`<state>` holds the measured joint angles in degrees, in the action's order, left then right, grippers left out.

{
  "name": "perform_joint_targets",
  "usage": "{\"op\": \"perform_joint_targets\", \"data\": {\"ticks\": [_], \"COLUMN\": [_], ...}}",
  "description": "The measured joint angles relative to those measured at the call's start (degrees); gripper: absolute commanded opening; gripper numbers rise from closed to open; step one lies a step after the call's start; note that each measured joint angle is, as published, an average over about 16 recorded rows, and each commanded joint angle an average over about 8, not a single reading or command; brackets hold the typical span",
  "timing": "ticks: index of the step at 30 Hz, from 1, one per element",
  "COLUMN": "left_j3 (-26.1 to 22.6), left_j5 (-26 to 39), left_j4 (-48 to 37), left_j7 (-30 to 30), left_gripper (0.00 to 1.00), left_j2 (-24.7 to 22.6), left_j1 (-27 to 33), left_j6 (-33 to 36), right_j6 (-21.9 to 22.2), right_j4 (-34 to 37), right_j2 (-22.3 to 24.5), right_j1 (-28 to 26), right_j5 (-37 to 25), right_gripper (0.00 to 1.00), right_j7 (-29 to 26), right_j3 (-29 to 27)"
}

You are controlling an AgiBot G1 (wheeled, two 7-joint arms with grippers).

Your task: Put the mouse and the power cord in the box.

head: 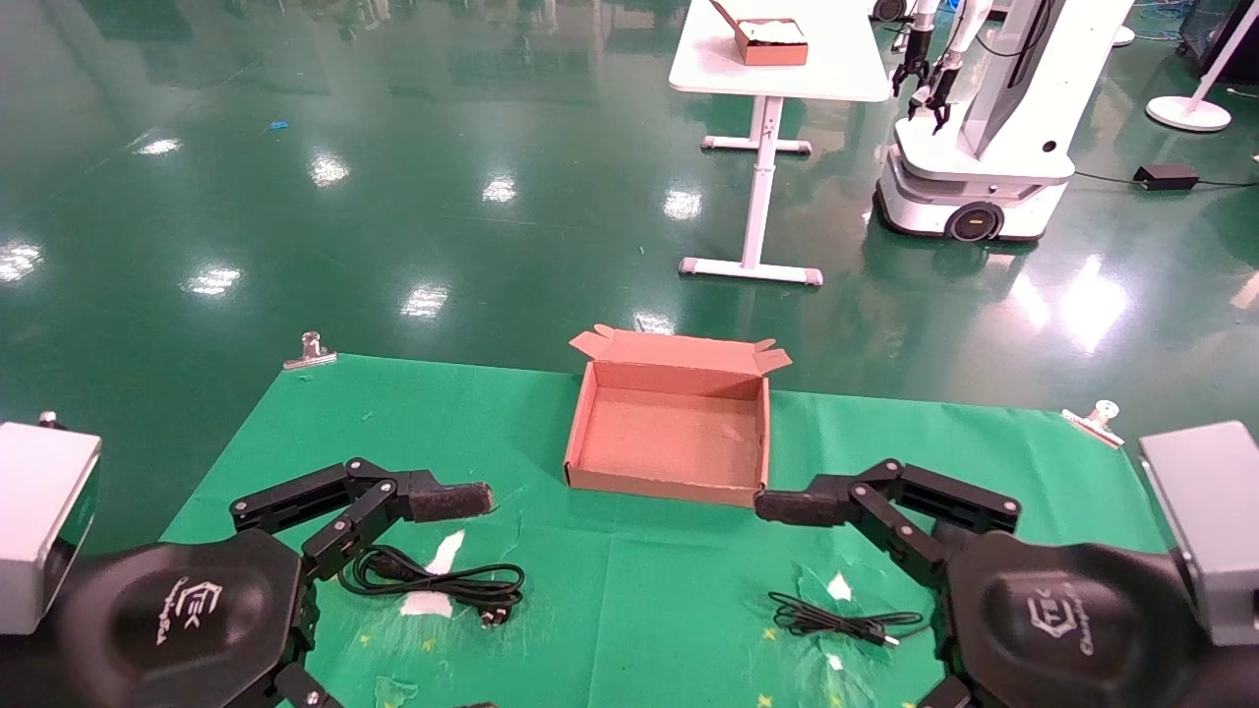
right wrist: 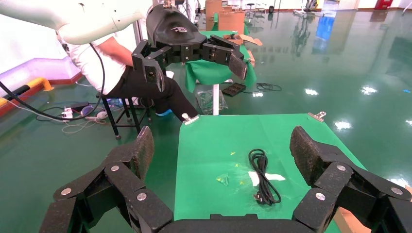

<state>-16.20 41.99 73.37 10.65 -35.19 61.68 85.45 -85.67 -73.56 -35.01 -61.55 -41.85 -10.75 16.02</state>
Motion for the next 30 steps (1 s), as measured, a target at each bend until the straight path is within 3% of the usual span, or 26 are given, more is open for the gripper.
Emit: {"op": "perform_joint_targets", "data": {"ticks": [30], "left_j3": [-0.06], "left_j5": [0.13], "left_j4": [-0.03], "left_j7": [-0.05], "left_gripper": [1.00], "left_j2": [-0.01], "left_j1": [-0.06], "left_j6": [0.01], "right_j6": [-0.21], "right_j4": [0.22], "right_j2": [0.17], "right_j1": [-0.11], "right_j5": [-0.20], "right_gripper": [1.00], "right_j7": [0.11], "right_j3": [0.07]}}
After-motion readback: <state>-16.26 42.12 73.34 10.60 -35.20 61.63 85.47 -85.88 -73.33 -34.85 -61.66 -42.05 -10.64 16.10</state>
